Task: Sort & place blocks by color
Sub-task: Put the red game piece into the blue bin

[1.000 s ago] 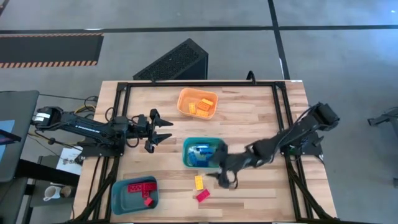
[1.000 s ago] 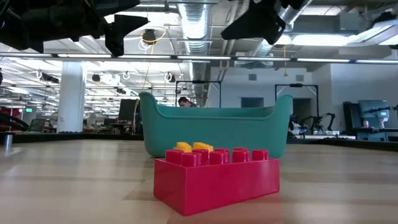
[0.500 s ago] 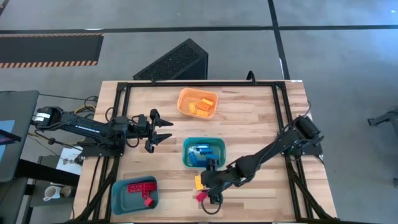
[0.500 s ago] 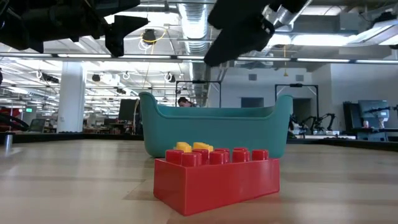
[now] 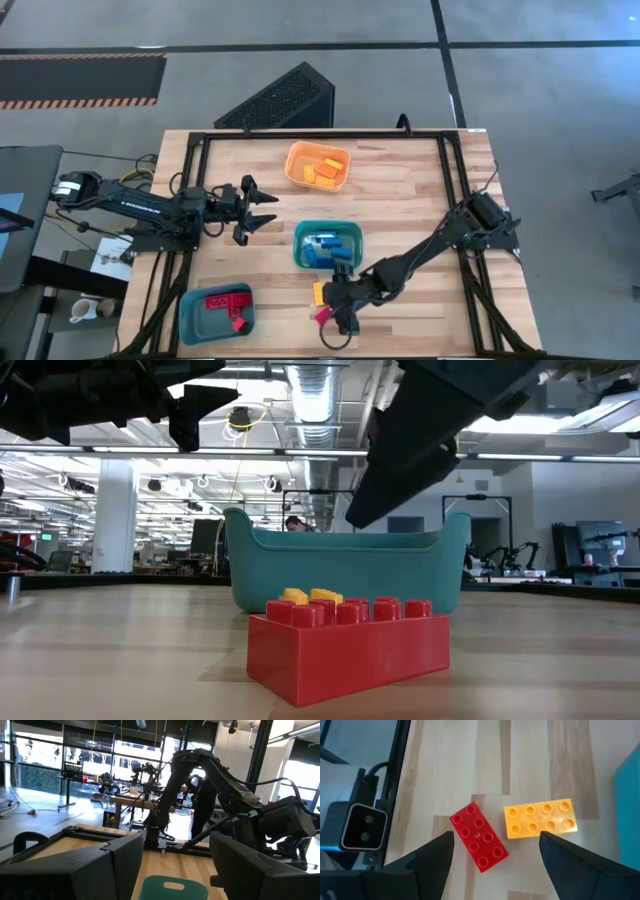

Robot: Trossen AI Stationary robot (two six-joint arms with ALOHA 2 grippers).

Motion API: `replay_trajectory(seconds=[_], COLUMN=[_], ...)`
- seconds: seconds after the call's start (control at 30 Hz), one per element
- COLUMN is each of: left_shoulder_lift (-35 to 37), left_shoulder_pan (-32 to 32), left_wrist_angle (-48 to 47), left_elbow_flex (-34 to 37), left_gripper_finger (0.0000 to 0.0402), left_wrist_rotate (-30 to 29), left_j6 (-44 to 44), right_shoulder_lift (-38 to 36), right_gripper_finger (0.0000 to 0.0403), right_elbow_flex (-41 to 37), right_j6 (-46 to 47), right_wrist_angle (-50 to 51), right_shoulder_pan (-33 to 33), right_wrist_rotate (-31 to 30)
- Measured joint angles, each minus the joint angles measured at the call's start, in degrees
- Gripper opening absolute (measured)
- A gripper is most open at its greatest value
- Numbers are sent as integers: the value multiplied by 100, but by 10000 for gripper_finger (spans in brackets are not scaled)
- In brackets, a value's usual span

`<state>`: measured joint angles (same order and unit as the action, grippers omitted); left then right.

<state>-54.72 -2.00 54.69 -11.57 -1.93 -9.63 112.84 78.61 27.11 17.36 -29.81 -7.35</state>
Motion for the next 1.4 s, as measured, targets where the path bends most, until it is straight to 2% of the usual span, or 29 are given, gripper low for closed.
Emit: replay_trajectory(seconds=[0.17, 0.33, 0.43, 0.5, 0.6, 0.7, 0.97, 1.4], left_shoulder_lift=[0, 0, 0, 27, 140, 327, 509, 529], left_shoulder_pan=[0, 0, 0, 0, -1, -2, -2, -2], left_wrist_angle=[1, 20, 85, 237, 781, 711, 372, 386], left_elbow_flex=[0, 0, 0, 0, -18, 2, 1, 0], left_gripper_finger=[215, 215, 215, 215, 215, 215, 215, 215], left_wrist_rotate=[0, 2, 80, 323, 1045, 1546, 1497, 1495], left_j6=[-2, -2, 0, 53, 53, -63, -77, -161], right_shoulder_lift=[40, 402, 484, 593, 571, 658, 658, 736], right_gripper_finger=[312, 312, 312, 312, 312, 312, 312, 301], right_elbow_flex=[0, 39, 45, 78, 51, 74, 66, 66], right_j6=[50, 117, 134, 191, 233, 275, 305, 756], right_wrist_angle=[-154, -585, -285, -424, -175, -281, -233, -3], right_shoulder_pan=[-58, -142, -199, -209, -212, -219, -267, -397], right_wrist_rotate=[-44, -15, -10, 7, -21, -30, -42, -206])
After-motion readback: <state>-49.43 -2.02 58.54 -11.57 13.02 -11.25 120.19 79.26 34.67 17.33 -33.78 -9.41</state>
